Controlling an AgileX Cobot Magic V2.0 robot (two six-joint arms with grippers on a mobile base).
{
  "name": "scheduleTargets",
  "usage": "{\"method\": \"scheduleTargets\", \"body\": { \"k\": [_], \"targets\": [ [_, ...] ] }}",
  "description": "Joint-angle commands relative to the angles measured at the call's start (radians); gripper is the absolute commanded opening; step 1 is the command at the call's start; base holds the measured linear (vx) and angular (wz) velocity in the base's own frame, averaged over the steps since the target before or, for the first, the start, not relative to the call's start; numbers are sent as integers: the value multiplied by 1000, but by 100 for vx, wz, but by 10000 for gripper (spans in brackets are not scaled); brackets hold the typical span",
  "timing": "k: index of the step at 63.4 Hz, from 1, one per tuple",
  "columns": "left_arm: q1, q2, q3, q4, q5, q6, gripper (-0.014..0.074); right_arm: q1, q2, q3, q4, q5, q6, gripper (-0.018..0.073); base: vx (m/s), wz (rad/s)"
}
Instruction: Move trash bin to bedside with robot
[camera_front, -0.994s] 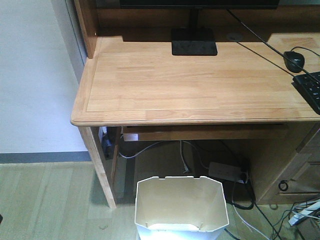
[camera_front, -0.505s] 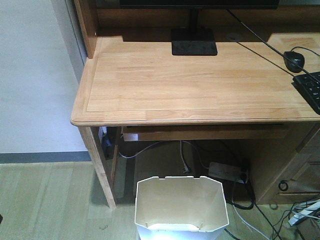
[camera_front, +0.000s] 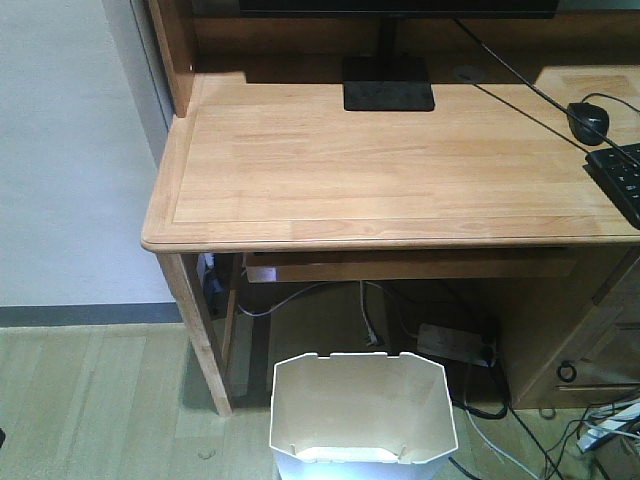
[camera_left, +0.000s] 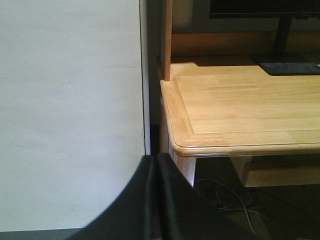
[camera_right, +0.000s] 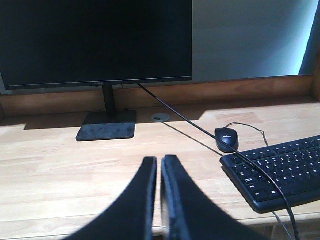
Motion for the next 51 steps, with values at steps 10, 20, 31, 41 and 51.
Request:
{"method": "scheduleTargets", "body": {
  "k": [10,20,31,41,51],
  "targets": [
    [-6,-13,19,-3,-69,-4,-6,-3,13,-35,-2,-50,-7,256,0,0],
    [-6,-13,19,-3,-69,-4,-6,-3,13,-35,-2,-40,-7,424,0,0],
    [-6,-13,19,-3,-69,-4,-6,-3,13,-35,-2,-41,-7,473,0,0],
    [-6,-13,19,-3,-69,-4,-6,0,13,-35,42,-34,10,473,0,0],
    [-6,-13,19,-3,-69,-4,-6,72,67,-40,53,21,-7,473,0,0]
  ]
}}
